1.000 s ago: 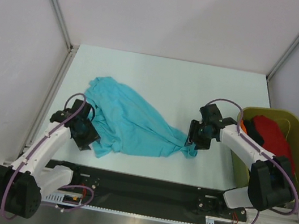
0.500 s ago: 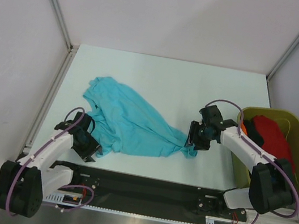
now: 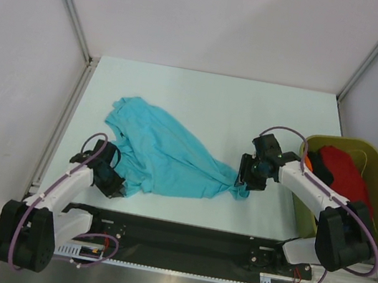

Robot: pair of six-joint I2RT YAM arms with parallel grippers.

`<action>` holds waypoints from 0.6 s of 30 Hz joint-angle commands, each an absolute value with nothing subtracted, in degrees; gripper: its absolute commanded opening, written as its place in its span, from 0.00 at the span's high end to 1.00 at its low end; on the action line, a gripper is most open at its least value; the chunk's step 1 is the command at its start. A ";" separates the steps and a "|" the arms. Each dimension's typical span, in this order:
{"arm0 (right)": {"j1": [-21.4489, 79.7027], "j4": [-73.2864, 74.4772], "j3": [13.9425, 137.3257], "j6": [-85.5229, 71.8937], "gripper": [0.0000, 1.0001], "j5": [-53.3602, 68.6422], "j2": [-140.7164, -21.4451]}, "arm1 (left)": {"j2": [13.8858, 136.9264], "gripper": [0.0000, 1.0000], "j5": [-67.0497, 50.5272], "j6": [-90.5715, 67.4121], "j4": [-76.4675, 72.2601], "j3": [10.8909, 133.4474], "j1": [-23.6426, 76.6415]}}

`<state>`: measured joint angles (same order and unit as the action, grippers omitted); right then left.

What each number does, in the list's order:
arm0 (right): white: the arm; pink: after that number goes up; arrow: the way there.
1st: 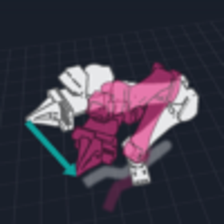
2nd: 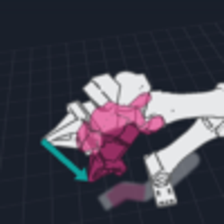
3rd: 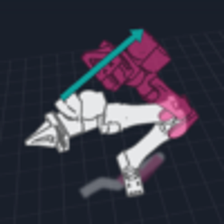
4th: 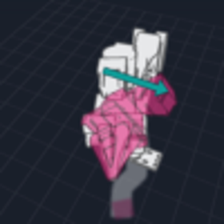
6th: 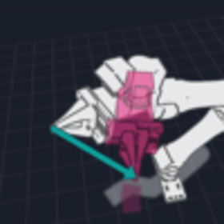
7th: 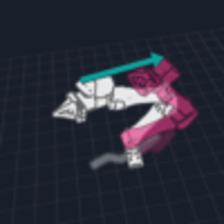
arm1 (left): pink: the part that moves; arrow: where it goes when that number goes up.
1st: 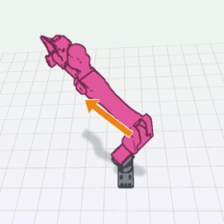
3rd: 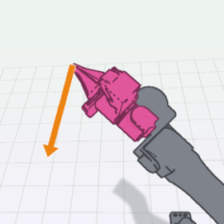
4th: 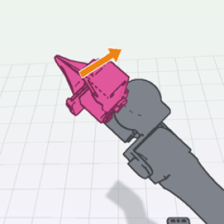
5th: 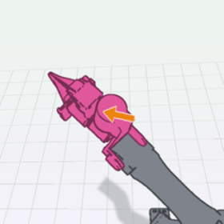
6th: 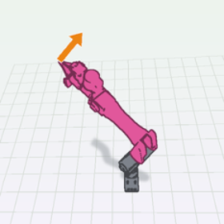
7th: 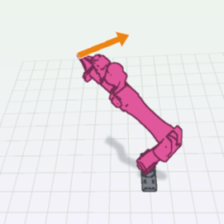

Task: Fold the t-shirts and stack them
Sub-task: Flatten the tshirt out

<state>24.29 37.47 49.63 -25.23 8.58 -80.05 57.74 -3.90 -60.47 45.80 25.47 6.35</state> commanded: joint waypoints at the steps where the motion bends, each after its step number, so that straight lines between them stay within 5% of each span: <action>1: 24.96 37.70 51.85 -25.05 0.49 6.59 -81.12 | 56.51 1.00 -0.70 -58.89 46.84 28.56 5.80; 13: 25.75 38.76 54.49 -25.75 0.64 3.78 -84.81 | 55.20 1.00 2.20 -57.74 49.74 30.85 5.80; 18: 25.23 41.13 57.30 -24.53 1.00 0.27 -85.43 | 53.35 1.00 3.33 -57.48 51.24 32.43 5.80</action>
